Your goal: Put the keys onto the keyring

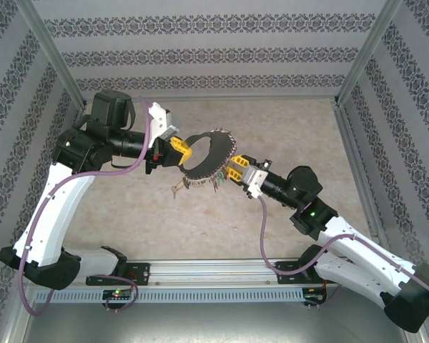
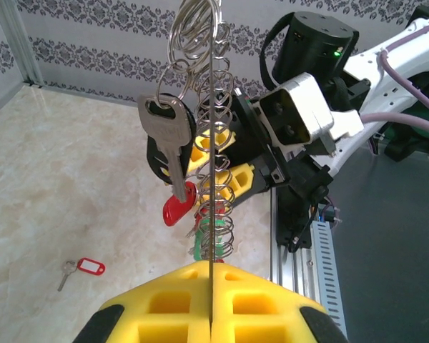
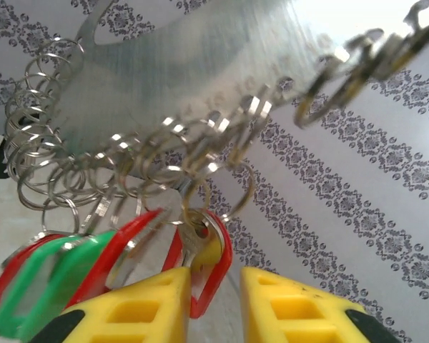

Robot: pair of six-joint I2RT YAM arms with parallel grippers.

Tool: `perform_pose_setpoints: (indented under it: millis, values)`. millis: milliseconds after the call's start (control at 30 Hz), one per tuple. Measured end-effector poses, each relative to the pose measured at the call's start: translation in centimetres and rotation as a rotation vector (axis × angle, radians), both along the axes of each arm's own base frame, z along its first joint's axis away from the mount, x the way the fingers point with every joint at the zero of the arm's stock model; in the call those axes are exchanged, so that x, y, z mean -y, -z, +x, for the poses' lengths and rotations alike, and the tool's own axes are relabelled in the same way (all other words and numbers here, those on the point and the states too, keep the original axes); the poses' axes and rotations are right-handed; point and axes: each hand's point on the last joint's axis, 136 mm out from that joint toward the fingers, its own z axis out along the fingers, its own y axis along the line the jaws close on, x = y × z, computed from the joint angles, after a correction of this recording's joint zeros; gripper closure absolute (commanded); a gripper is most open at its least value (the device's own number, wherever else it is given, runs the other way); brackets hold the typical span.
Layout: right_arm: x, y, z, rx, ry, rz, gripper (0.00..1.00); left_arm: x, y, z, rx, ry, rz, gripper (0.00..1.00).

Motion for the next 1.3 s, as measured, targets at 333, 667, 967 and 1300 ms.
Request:
perform_pose_setpoints:
  millis: [333,667,967,1300]
  values:
    - [-0.7,-0.4,-0.9,-0.061,-0.129,-0.015,0.72,-0.5,0.1,-0.5,0.019,0.007,0.011,1.00]
    - [-1.4,0.4,-1.5,-0.149,-0.229,-0.053,0.94,-0.6,0.5,-0.9,0.023,0.025,0.021,1.00]
    - [0.2,-0.3,-0.7,-0.142,-0.181,-0.040,1.00,-1.1,2.1,-1.1,0.025,0.015,0.064,1.00]
    - [1.1,-0.8,-0.7,-0.147,-0.167,-0.026,1.00,-1.7,2.7,-0.4,0.043,-0.019,0.097,1.00]
